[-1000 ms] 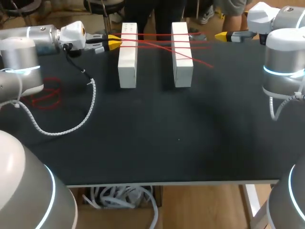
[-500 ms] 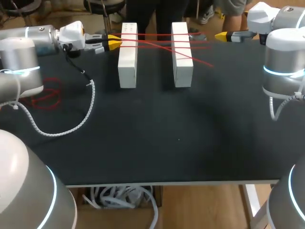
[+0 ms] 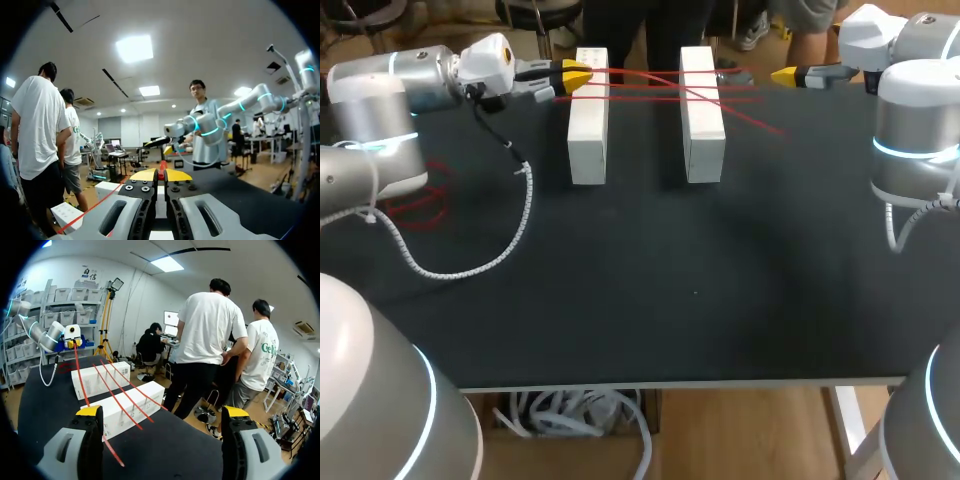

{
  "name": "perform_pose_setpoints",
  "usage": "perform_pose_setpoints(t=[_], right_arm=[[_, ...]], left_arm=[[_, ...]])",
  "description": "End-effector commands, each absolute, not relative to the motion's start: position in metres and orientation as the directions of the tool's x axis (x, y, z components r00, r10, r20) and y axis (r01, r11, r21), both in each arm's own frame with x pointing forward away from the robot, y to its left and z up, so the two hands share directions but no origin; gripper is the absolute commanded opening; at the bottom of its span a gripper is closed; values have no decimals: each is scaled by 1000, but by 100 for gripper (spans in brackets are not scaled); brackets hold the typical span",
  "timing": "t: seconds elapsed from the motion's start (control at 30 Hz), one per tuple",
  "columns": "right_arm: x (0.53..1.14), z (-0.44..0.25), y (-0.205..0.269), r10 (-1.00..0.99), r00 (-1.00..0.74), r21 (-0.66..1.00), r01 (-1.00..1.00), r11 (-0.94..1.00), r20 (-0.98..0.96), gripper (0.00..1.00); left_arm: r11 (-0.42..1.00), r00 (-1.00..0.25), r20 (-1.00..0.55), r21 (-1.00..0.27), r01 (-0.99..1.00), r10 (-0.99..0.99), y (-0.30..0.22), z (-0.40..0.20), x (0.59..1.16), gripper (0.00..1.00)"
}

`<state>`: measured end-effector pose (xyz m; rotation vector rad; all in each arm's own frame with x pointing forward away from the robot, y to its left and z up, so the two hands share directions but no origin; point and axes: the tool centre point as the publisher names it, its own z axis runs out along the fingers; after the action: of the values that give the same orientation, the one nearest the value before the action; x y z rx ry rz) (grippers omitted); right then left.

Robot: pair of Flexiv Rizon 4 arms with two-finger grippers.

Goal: Grab the tape and strap the tape.

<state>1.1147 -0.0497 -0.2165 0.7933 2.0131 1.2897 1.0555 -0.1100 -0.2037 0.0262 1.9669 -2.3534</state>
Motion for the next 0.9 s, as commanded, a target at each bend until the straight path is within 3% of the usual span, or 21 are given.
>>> perform_pose_setpoints(t=[0.03, 0.5, 0.9], right_arm=[[1115, -216, -50, 755, -633, 925, 158, 345, -173, 100], [1115, -216, -50, 755, -633, 925, 158, 345, -173, 100], [1115, -216, -50, 755, -633, 925, 158, 345, -173, 100]], left_arm=[[-170, -994, -48, -983, 65, -99, -119, -194, 1036, 0], [-190, -985, -43, -979, 75, -165, -132, -186, 1002, 0], [-156, -995, -51, -986, 63, -81, -124, -182, 999, 0]])
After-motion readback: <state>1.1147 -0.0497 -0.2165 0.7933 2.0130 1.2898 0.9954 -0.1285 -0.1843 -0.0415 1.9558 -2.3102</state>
